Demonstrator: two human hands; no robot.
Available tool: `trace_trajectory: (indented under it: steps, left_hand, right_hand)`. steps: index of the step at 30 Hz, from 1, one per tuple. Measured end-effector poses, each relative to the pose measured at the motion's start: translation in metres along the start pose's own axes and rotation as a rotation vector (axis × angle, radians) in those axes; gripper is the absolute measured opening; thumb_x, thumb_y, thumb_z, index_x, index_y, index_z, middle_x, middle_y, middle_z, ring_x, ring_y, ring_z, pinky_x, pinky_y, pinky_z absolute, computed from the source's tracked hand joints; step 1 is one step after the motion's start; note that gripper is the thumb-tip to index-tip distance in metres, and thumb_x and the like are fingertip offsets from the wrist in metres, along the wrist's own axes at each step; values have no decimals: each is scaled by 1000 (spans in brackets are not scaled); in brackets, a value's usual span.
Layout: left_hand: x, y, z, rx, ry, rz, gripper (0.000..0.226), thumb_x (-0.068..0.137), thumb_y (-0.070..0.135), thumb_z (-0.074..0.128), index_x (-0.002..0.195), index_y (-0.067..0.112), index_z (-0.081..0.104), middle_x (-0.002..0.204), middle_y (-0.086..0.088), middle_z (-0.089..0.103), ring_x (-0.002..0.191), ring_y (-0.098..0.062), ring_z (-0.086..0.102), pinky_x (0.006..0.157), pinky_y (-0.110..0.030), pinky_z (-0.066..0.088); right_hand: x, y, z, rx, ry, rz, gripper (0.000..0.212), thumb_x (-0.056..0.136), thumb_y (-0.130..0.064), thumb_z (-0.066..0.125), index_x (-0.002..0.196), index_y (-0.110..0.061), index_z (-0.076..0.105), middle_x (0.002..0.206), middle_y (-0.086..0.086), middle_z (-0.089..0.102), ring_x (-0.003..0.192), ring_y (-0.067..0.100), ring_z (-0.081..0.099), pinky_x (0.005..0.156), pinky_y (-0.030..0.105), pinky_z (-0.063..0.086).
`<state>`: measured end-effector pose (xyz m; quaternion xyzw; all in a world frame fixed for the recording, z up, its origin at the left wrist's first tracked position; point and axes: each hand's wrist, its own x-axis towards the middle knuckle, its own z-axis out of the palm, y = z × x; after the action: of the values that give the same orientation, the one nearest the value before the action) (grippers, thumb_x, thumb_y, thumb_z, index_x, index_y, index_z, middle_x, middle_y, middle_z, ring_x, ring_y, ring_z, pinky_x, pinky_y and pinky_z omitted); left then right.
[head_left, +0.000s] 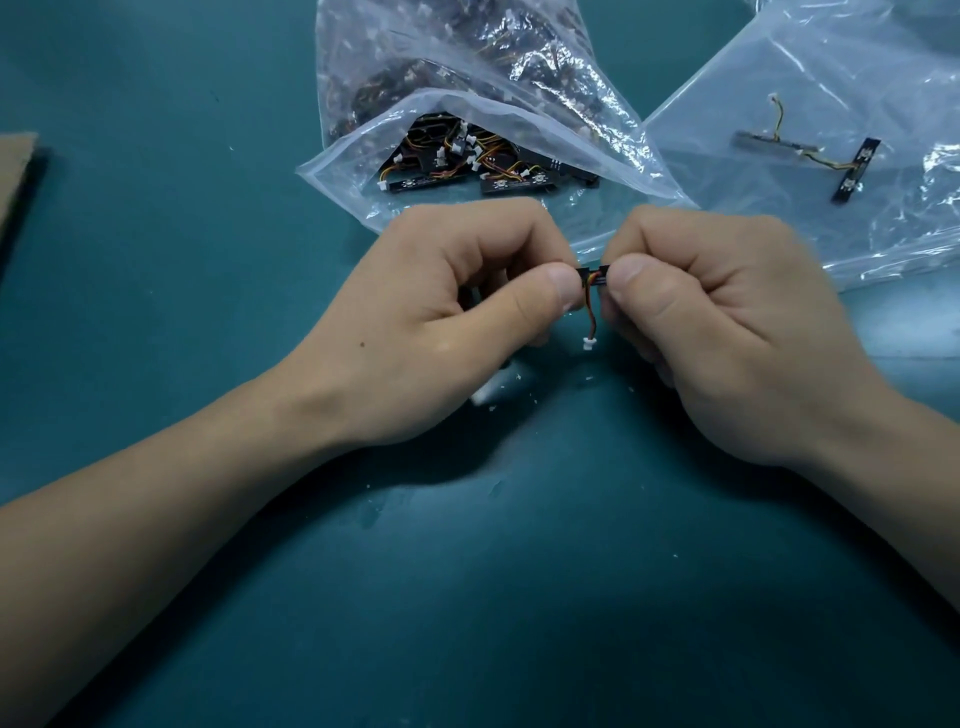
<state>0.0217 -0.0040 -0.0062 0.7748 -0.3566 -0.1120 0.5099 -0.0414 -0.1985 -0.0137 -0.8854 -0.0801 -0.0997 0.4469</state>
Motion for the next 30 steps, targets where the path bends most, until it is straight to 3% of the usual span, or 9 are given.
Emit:
trace_trajectory:
  steps: [6,12,16,18,22,26,30]
  left_hand:
    - [1,-1,2,31,36,-18,14,97,15,58,85,13,65,65,-2,60,57,-23,54,54,-32,44]
    - [1,-1,4,46,11,-39,16,98,16,56,84,17,64,61,7,58,56,-13,53,57,-24,41]
    - [-1,-1,3,24,133,31,19,96,10,58,78,4,60,60,-4,53,53,-18,48,53,-27,38]
    - [-1,0,4,56,155,33,19,94,7,58,77,2,59,60,-3,53,52,-14,47,52,-22,36]
    - [1,-1,5,99,103,-23,15,97,15,57,85,12,65,63,1,59,57,-18,55,55,-27,43]
    - [-1,0,5,161,41,-35,15,98,19,59,91,17,72,66,4,63,57,-11,55,57,-16,39]
    - [-2,2,3,97,55,1,16,97,15,59,84,13,69,61,-1,58,55,-18,54,55,-27,42]
  right_hand:
    - [-2,-1,-1,-5,2,-27,26,100,-24,49,77,-22,60,61,3,55,56,23,54,54,32,42]
    - [-2,1,-1,-42,17,-50,26,101,-25,48,78,-19,60,62,1,56,56,19,54,54,33,42]
    - [0,-1,1,-3,-29,-10,23,103,-31,46,87,-25,61,67,-1,63,59,18,57,56,23,40]
    - [0,-1,2,-16,-46,-15,24,104,-30,46,86,-26,60,68,-1,63,60,17,57,56,21,39]
    - [-1,-2,-1,-39,2,-46,26,101,-25,49,78,-21,60,61,0,58,57,19,55,55,29,41]
    - [-1,-3,-1,-69,40,-50,28,93,-19,52,65,-20,54,53,2,51,55,18,48,51,27,37]
    - [-2,-2,-1,-38,28,-36,26,93,-18,51,68,-16,58,54,5,54,53,21,51,51,33,40]
